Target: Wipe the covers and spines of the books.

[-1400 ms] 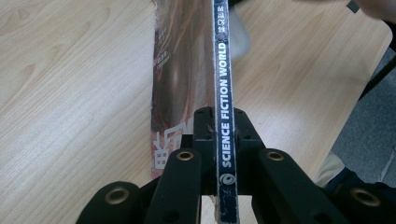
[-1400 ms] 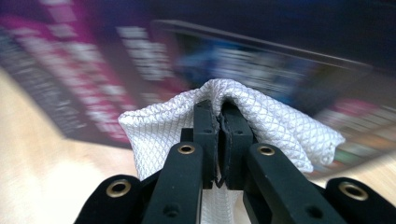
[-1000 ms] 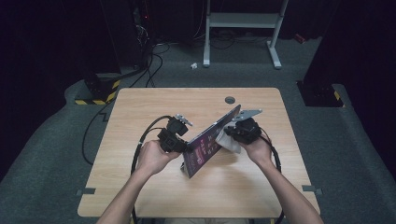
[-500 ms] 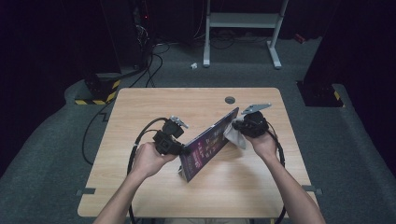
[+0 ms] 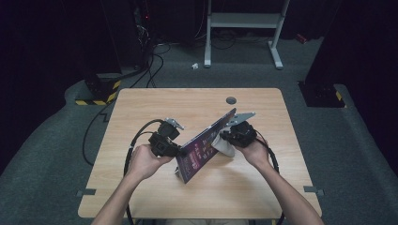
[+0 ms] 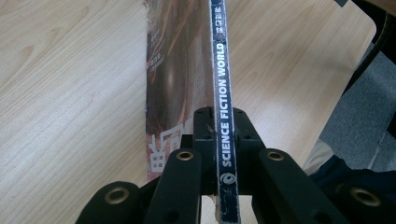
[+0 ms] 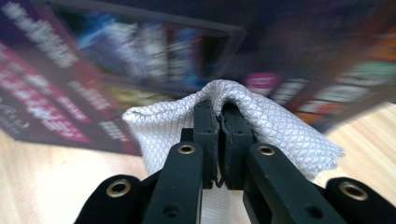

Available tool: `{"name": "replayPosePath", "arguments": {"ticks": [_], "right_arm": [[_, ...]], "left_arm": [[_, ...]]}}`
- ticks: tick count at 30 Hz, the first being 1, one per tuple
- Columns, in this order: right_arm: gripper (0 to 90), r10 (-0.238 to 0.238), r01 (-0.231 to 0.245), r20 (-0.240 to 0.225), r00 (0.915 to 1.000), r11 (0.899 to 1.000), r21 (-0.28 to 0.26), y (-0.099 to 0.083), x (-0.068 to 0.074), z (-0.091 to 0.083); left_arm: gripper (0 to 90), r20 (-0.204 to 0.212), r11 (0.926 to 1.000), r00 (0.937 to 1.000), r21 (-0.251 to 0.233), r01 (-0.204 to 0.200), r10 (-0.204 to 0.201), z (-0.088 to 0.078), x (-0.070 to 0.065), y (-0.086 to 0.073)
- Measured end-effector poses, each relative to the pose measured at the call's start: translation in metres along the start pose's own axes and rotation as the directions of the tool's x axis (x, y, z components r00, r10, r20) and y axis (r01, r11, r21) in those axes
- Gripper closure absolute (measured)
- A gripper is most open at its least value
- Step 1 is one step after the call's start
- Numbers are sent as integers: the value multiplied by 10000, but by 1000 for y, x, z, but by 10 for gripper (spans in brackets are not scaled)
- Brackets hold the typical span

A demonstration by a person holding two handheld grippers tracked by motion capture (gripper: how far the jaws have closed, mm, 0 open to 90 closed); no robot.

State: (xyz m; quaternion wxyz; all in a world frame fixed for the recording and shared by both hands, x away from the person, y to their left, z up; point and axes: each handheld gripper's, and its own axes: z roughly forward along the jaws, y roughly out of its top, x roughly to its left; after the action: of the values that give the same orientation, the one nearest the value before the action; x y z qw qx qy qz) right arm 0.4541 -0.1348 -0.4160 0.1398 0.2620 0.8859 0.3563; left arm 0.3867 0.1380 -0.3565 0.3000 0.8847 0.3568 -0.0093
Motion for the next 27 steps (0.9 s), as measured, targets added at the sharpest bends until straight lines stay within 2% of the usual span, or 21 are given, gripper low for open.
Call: {"name": "replayPosePath", "arguments": {"ticks": [3,5,8,10,11,12,13,14,15,17,19,21,24,27], "right_arm": [[862,634,-627,418,9971,9979,-169,1,-18,-7],[862,1163,-1147,559,9916,9929,-308,-1,-29,-11],[862,1240,-1205,769,9893,9915,-490,1,-32,-17],[862,939,-901,661,9934,9942,-581,5,-24,-19],[862,410,-385,355,9985,9970,-668,11,-8,-21],[862,410,-385,355,9985,9970,-668,11,-8,-21],[862,101,-90,156,9998,9973,-726,14,1,-22],[862,-487,463,-238,9985,9949,-900,20,19,-25],[862,-487,463,-238,9985,9949,-900,20,19,-25],[862,-1150,1101,-358,9927,9871,-1166,29,35,-32],[862,-1203,1165,-261,9924,9863,-1165,30,35,-34],[862,-997,983,-65,9950,9886,-1140,32,26,-34],[863,-157,189,287,9995,9933,-1141,30,4,-35],[863,463,-390,639,9969,9931,-1104,27,-13,-36]], "left_arm": [[836,56,10000,10000,-4,-10,10,0,0,-1],[836,86,10000,10000,10,-31,31,1,0,-1],[836,42,10000,10000,39,-65,65,2,-1,1],[835,-23,9999,9999,61,-99,99,3,-1,2],[833,-32,9999,10000,63,-94,94,3,-2,3],[833,-73,10000,10000,55,-55,55,3,-3,4],[833,-102,9999,9999,81,-75,76,4,-3,6],[834,-124,9999,9999,87,-75,76,4,-3,6],[834,-147,9998,9998,142,-140,142,4,-4,7],[834,-225,9999,9997,100,-99,102,4,-6,9],[833,-282,9999,9995,77,-118,120,4,-7,10],[831,-340,9998,9993,103,-159,162,3,-9,11],[828,-305,9998,9994,66,-186,188,3,-9,12],[828,-287,9996,9992,92,-278,281,3,-8,12]]}}
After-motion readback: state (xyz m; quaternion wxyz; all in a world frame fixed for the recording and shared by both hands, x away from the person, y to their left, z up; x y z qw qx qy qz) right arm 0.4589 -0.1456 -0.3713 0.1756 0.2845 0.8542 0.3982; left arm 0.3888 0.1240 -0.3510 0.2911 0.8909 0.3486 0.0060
